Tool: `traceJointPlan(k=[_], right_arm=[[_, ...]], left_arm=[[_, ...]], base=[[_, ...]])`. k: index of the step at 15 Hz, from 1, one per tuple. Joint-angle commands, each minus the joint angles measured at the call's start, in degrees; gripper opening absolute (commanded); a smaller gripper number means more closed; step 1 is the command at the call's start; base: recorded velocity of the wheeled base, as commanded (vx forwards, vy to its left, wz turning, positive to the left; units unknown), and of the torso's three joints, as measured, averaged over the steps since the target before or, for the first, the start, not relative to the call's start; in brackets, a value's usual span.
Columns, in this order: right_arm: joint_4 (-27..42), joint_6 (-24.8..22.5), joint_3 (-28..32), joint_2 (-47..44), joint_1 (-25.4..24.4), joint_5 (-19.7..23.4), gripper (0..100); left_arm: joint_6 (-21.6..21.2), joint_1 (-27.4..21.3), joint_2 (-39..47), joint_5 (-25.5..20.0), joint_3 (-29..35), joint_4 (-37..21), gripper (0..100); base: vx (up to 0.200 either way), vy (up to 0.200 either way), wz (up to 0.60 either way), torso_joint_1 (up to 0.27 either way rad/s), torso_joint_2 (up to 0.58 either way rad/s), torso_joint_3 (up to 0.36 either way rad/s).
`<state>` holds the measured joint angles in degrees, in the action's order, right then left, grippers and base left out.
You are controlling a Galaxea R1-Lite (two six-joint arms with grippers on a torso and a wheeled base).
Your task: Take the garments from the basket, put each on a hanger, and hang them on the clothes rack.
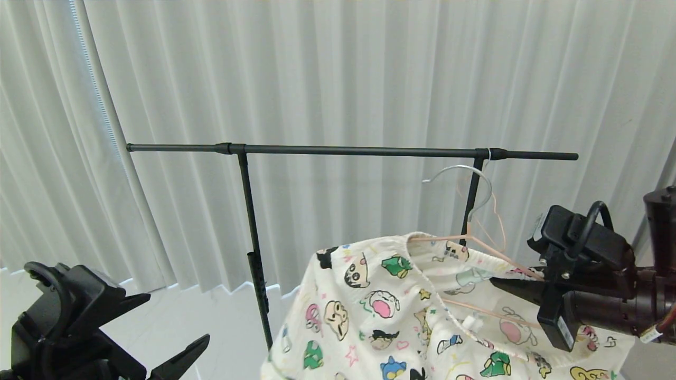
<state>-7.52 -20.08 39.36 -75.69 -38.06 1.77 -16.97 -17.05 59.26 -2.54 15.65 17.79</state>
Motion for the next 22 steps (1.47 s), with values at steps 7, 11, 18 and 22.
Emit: traceJointPlan(k=[7, 11, 18, 22], right_arm=[[11.1, 14.9, 11.7, -9.3, 0.9, -18.4, 0], [11.6, 16.3, 13.5, -11.8, 1.2, -20.1, 0], [11.2, 21.8, 14.1, -13.5, 1.8, -22.8, 0], [11.0, 23.1, 15.0, -15.1, 2.6, -25.1, 0]], left_arm=[[-0.4, -0.2, 4.4, 1.0, 6.8, 0.6, 100], [-0.3, -0.2, 4.9, 1.2, 6.8, 0.6, 100], [-0.6, -0.3, 6.3, 1.3, 6.8, 1.2, 100], [-1.7, -1.6, 6.7, 1.2, 7.1, 1.2, 100]], base=[[0.0, 0.029, 0.0, 0.0, 0.0, 0.0], [0.0, 0.2, 0.0, 0.006, 0.0, -0.001], [0.0, 0.029, 0.0, 0.0, 0.0, -0.001], [0.2, 0.0, 0.0, -0.009, 0.0, 0.005]])
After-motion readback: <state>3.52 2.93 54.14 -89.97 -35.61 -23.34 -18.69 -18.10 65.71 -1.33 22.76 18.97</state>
